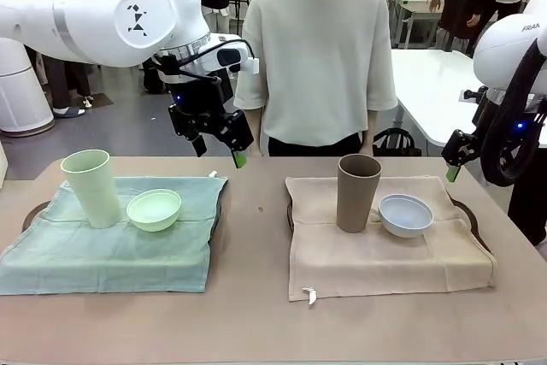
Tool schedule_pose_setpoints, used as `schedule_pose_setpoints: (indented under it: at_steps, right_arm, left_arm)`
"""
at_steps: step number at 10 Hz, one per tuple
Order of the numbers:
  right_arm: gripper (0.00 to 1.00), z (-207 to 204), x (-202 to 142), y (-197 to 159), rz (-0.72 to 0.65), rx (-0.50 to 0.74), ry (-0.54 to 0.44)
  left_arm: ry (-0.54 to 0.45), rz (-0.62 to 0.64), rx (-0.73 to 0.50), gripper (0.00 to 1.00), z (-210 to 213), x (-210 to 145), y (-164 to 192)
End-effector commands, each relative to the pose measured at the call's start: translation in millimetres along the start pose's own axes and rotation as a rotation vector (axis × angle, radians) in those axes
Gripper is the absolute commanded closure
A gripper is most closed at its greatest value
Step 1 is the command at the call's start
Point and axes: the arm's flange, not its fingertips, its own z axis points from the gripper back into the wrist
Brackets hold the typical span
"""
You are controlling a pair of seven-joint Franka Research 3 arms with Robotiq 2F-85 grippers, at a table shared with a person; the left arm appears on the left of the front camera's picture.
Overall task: Set up a tray with a mat and arrange the tableware.
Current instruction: Place the Picnic Bowl and Reusable plastic cup back onto the Handle tray in front of the human's position.
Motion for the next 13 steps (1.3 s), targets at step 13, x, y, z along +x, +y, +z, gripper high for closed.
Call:
schedule_pose_setpoints:
  at_steps: [13]
  right_arm:
    - [0.00,4.9,-12.0,-41.0,-0.066,0.074,-0.068]
  left_arm:
    - [0.090,0.171,-0.151,0.00,24.5,-50.1,140.0]
